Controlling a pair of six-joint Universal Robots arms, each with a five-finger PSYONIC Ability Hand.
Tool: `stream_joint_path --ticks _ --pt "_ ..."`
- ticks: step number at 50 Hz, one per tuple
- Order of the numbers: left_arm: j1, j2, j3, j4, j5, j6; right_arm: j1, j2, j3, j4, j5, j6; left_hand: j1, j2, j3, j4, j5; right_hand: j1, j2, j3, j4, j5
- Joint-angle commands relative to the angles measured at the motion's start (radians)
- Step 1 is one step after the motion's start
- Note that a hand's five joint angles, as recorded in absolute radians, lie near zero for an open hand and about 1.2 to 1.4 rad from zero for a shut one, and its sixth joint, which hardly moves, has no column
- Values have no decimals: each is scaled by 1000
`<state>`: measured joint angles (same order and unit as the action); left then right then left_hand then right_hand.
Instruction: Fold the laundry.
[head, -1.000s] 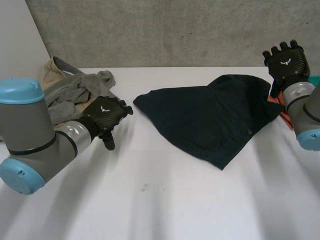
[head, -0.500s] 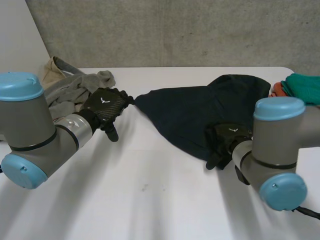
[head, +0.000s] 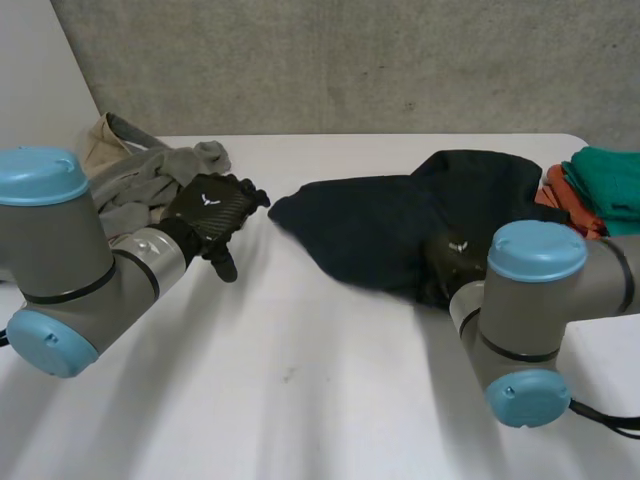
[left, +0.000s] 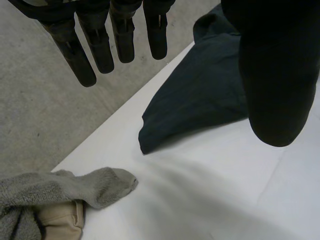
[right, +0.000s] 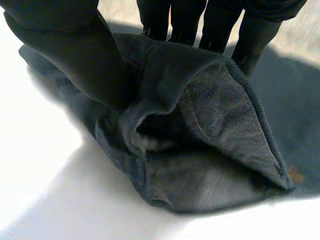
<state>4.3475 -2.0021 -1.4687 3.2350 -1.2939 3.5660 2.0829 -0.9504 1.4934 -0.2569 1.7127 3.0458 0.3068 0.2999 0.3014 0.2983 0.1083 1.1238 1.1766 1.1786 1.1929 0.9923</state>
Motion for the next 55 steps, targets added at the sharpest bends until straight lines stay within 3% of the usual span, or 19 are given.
stream_joint_path --ticks 1,6,20,22,24,26,27,29,33,43,49,55 --pt "9 -18 30 54 -5 -55 19 -185 33 -18 -47 -125 -87 -81 -82 -79 -63 272 220 218 203 229" --pt "9 -110 93 55 -7 -121 91 -321 34 54 -94 -205 -99 -92 -94 -91 -75 272 220 218 203 229" --pt "-11 -349 257 55 -10 -197 174 -557 90 143 -104 -171 -14 -8 -9 -6 10 272 220 218 203 229" --pt "-14 -357 266 54 -11 -216 178 -587 105 142 -105 -151 114 121 120 123 138 272 220 218 203 229" --pt "-22 -366 271 51 -11 -268 171 -608 116 137 -108 -140 411 417 416 419 435 272 220 218 203 229" --pt "-28 -366 269 43 -8 -308 167 -633 129 131 -110 -134 745 752 750 753 769 272 220 218 203 229" --pt "-31 -366 263 39 -11 -328 167 -634 131 133 -111 -134 1086 1093 1091 1095 1110 272 220 218 203 229" --pt "-37 -356 258 35 -15 -338 166 -636 130 137 -111 -133 1089 1096 1095 1098 1113 272 220 218 203 229" --pt "-31 -272 242 25 -57 -345 142 -636 125 142 -111 -147 1089 1096 1095 1098 1113 272 220 218 203 229" --pt "66 196 145 23 -100 -340 52 -671 70 168 -136 -208 1089 1096 1095 1098 1113 272 220 218 203 229" --pt "67 466 133 12 -99 -343 -47 -708 -70 298 -196 -291 1089 1096 1095 1098 1113 272 220 218 203 229" --pt "69 603 123 -49 -99 -343 -135 -699 -237 436 -263 -295 1089 1096 1095 1098 1113 272 220 218 203 229"
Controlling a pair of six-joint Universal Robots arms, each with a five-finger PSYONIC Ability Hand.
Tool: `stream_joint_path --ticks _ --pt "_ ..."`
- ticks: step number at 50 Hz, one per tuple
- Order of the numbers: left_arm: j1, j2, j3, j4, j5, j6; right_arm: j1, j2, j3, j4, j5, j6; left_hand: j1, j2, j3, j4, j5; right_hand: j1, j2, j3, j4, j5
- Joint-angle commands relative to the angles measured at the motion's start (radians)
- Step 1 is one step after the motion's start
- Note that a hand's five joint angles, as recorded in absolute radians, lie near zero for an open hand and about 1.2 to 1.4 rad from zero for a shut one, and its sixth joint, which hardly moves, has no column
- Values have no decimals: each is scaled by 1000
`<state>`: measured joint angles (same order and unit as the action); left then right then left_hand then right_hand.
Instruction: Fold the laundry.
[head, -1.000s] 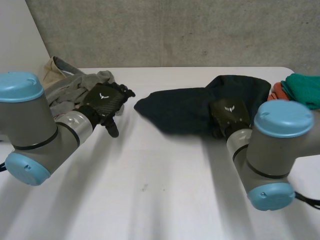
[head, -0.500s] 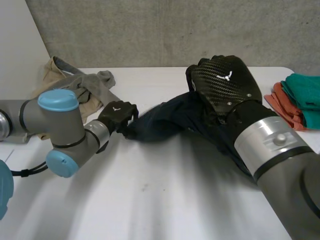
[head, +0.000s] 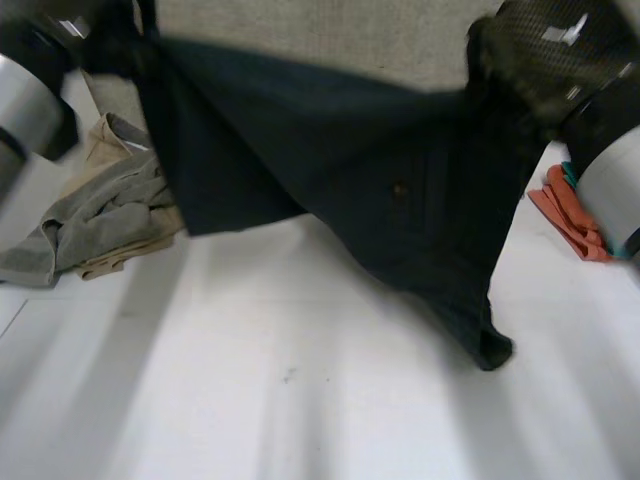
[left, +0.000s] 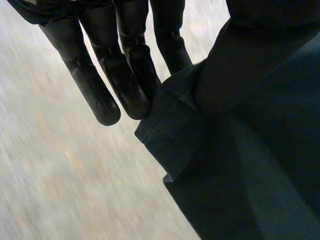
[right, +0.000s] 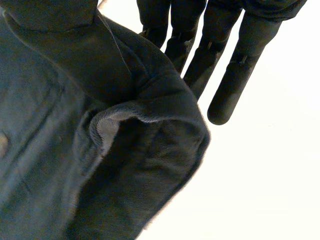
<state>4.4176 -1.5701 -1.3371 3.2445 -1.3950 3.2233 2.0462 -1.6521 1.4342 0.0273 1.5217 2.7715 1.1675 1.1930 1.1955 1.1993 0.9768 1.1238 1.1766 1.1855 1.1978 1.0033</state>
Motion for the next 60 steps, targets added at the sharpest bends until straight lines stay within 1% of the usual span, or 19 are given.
stream_joint_path --ticks 1,6,12,18,20,22,23,25,26,27,28,30,32,35,43,47,53,57,60 --pt "0 173 -14 -72 2 0 -112 11 -193 167 -80 -21 229 203 201 197 245 272 220 211 198 218" --pt "-3 122 -56 -101 -2 4 -207 113 -235 236 -139 -23 229 203 201 197 245 272 220 211 198 218" --pt "-6 -89 -50 -100 -25 9 -244 293 -247 238 -189 -26 229 203 201 197 245 272 220 211 198 218" --pt "-10 -379 183 -92 -62 42 -222 461 -346 120 -167 -24 229 203 201 197 245 272 220 211 198 218" --pt "-17 -436 278 -80 -67 65 -202 517 -409 18 -126 -18 229 203 201 197 245 272 220 211 198 218" --pt "-20 -498 418 -13 -65 84 -192 547 -455 -79 -82 -21 229 203 201 197 245 272 220 211 198 218" --pt "-21 -510 458 27 -64 89 -182 567 -490 -204 -28 -17 229 203 201 197 245 272 220 211 198 218" --pt "-29 -525 547 182 -62 89 -172 575 -506 -371 20 -15 229 203 201 197 245 272 220 211 198 218" --pt "-29 -524 565 243 -65 86 -167 577 -503 -524 34 -18 229 203 201 197 245 272 220 211 198 218" --pt "-30 -521 575 301 -71 79 -164 575 -503 -600 43 -18 229 203 201 197 245 272 220 211 198 218" --pt "-30 -518 572 416 -76 67 -164 574 -503 -669 48 -17 229 203 201 197 245 272 220 211 198 218" --pt "-23 -512 566 507 -84 46 -153 572 -499 -785 40 -16 229 203 201 197 245 272 220 211 198 218" --pt "-23 -489 553 570 -99 9 -144 571 -512 -790 43 -15 229 203 201 197 245 272 220 211 198 218" --pt "-24 -441 497 542 -116 -28 -133 581 -538 -768 46 -12 229 203 201 197 245 272 220 211 198 218" --pt "-33 -374 242 514 -114 -27 -138 637 -502 -615 37 -13 229 203 201 197 245 272 220 211 198 218" --pt "-44 -375 124 492 -114 -25 -143 653 -407 -550 26 -20 229 203 201 197 245 272 220 211 198 218" --pt "-78 -403 -46 431 -113 -22 -143 678 -204 -514 -46 -56 229 203 201 197 245 272 220 211 198 218" --pt "-93 -439 -138 341 -119 22 -144 690 -86 -500 -90 -108 229 203 201 197 245 272 220 211 198 218" --pt "-118 -433 -198 226 -125 90 -146 680 -3 -471 -103 -162 229 203 201 197 245 272 220 211 198 218"
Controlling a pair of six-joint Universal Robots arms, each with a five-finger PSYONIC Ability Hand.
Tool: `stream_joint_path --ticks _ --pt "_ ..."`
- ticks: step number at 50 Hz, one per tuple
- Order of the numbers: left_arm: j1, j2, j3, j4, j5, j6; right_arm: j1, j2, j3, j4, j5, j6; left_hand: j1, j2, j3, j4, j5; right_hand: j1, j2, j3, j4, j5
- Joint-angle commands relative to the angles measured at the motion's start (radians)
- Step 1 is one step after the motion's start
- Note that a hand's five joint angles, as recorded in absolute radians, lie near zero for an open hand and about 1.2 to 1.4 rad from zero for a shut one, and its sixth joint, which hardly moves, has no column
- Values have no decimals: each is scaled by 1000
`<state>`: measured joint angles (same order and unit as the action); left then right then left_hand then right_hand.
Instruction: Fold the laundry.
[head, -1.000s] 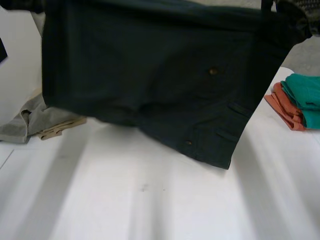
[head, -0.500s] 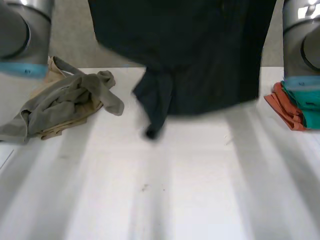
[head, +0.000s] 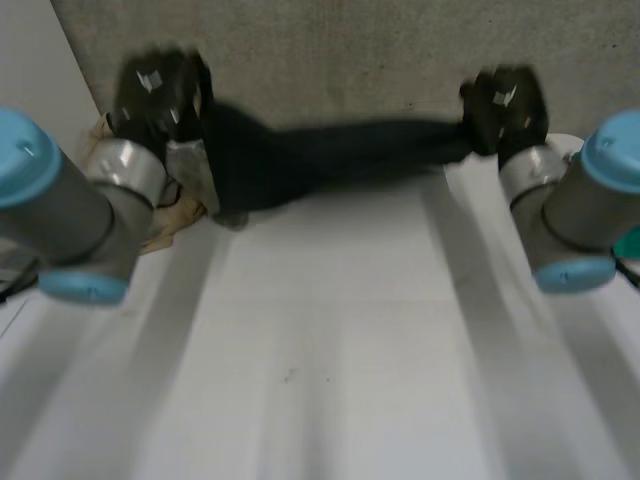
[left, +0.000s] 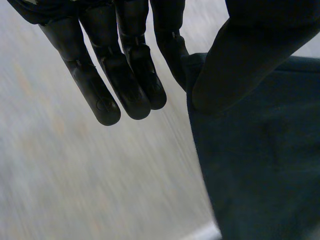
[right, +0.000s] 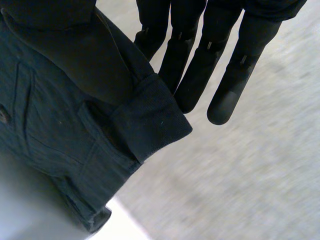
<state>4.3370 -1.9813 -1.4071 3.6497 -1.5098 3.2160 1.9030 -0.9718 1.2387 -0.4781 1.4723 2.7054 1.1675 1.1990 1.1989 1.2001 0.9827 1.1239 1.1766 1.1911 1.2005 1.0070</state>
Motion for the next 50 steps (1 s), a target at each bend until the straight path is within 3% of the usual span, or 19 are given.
stream_joint_path --ticks 1,6,12,17,20,24,27,33,37,41,44,50 --pt "-57 -18 -154 -242 -13 131 -4 -4 212 47 -53 -110 229 197 197 196 239 272 220 205 196 215" --pt "-97 74 -231 -437 -53 211 -5 -48 309 195 -55 -212 229 197 197 196 239 272 220 205 196 215" --pt "-137 232 -302 -681 -89 246 -4 -278 410 593 -44 -412 229 197 197 196 239 272 220 205 196 215" --pt "-220 370 -358 -957 -79 298 -19 -427 513 930 -49 -585 229 197 197 196 239 272 220 205 196 215" --pt "-292 401 -378 -1057 -73 344 -73 -513 551 1023 -64 -673 229 197 197 196 239 272 220 205 196 215" --pt "-401 414 -388 -1140 -66 409 -116 -548 551 1030 -118 -642 229 197 197 196 239 272 220 205 196 215" --pt "-413 404 -362 -1108 -73 435 -122 -547 561 1035 -156 -645 229 197 197 196 239 272 220 205 196 215" --pt "-278 231 -207 -825 -73 439 -117 -466 481 958 -156 -612 229 197 197 196 239 272 220 205 196 215" --pt "-215 96 -67 -604 -73 441 -101 -315 343 828 -107 -463 229 197 197 196 239 272 220 205 196 215" --pt "-198 -75 97 -415 -75 444 -87 -188 191 658 20 -322 229 197 197 196 239 272 220 205 196 215" --pt "-183 -210 241 -317 -78 456 -59 -96 106 526 72 -320 229 197 197 196 239 272 220 205 196 215" --pt "-125 -448 460 -222 -63 511 -36 50 -2 273 83 -354 229 197 197 196 239 272 220 205 196 215"
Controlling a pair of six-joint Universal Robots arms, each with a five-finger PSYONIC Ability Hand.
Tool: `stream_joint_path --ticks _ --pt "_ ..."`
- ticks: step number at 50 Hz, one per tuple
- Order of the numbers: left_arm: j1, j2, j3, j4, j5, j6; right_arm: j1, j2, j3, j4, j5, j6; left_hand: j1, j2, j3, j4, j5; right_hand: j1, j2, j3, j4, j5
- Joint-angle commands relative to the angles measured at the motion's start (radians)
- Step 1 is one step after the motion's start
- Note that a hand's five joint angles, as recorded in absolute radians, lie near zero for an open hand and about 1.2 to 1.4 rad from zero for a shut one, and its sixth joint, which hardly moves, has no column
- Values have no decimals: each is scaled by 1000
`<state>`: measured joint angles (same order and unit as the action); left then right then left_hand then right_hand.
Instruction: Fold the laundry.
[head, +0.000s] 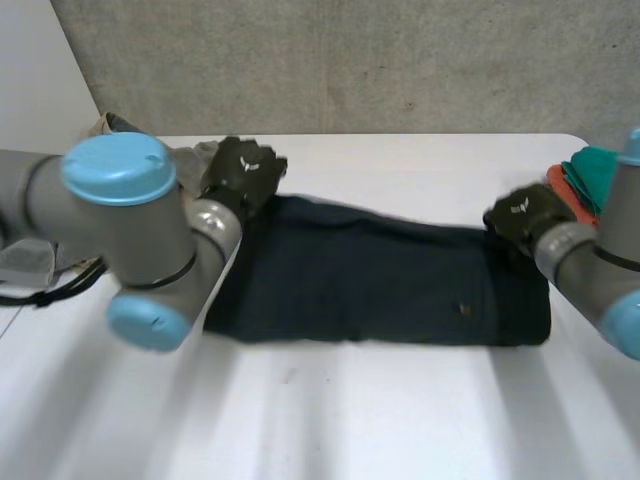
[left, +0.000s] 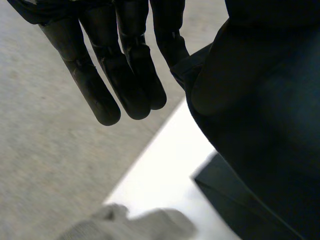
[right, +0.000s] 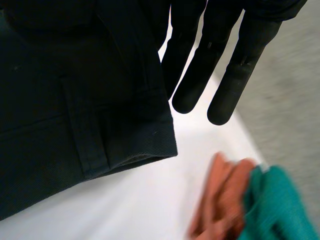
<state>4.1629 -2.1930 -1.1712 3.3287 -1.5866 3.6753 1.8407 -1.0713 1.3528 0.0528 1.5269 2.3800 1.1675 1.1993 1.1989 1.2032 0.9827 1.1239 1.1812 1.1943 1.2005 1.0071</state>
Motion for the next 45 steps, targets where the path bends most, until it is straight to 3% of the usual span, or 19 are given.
stream_joint_path --ticks 1,5,6,7,8,9,10,12,14,18,24,28,37,40,41,42,45 --pt "51 -258 246 113 16 60 26 177 -133 -304 29 -31 229 197 197 193 239 272 215 202 196 215" --pt "51 -378 379 195 13 80 35 316 -211 -506 12 -33 229 197 197 193 239 272 215 202 196 215" --pt "48 -395 401 205 13 80 37 338 -224 -531 24 -33 229 197 197 193 239 21 -37 -50 -56 -37" --pt "45 -416 425 227 16 78 38 358 -237 -544 32 -31 8 -24 -23 -27 18 -401 -458 -471 -477 -458" --pt "42 -421 429 236 19 78 38 378 -256 -551 42 -31 -453 -485 -485 -489 -443 -925 -982 -995 -1002 -983" --pt "39 -422 427 244 25 77 41 402 -274 -551 71 -31 -943 -975 -975 -979 -933 -949 -1007 -1020 -1026 -1007" --pt "31 -424 423 258 42 77 43 407 -280 -548 90 -30 -849 -881 -881 -885 -839 -949 -1007 -1020 -1026 -1007" --pt "19 -421 410 267 51 74 55 396 -275 -528 133 -15 -993 -1025 -1024 -1029 -983 -949 -1007 -1020 -1026 -1007" --pt "-4 -412 375 275 54 71 61 363 -244 -493 139 -10 -993 -1025 -1024 -1029 -983 -949 -1007 -1020 -1026 -1007" --pt "-15 -332 291 275 50 62 60 248 -155 -348 93 33 -993 -1025 -1024 -1029 -983 -949 -1007 -1020 -1026 -1007" --pt "-20 -162 102 272 50 -9 43 41 -31 -35 -42 255 -993 -1025 -1024 -1029 -983 -949 -1007 -1020 -1026 -1007" --pt "-20 -76 9 270 50 -84 14 25 8 122 -100 366 -993 -1025 -1024 -1029 -983 -728 -785 -799 -805 -786" --pt "-15 -34 -56 264 48 -178 -5 53 78 4 -94 387 -993 -1025 -1024 -1029 -983 -669 -726 -740 -746 -727" --pt "-13 -37 -59 264 48 -181 -8 86 89 -59 -90 364 -993 -1025 -1024 -1029 -983 -421 -478 -491 -497 -478" --pt "-13 -39 -61 262 48 -182 -8 93 92 -73 -87 354 -993 -1025 -1024 -1029 -983 -184 -241 -254 -261 -242" --pt "-13 -39 -61 262 48 -182 -9 105 94 -97 -73 326 -993 -1025 -1024 -1029 -983 268 210 197 191 210" --pt "-15 -37 -61 261 48 -182 -8 106 101 -125 -22 256 -993 -1025 -1024 -1029 -983 272 215 202 196 215"
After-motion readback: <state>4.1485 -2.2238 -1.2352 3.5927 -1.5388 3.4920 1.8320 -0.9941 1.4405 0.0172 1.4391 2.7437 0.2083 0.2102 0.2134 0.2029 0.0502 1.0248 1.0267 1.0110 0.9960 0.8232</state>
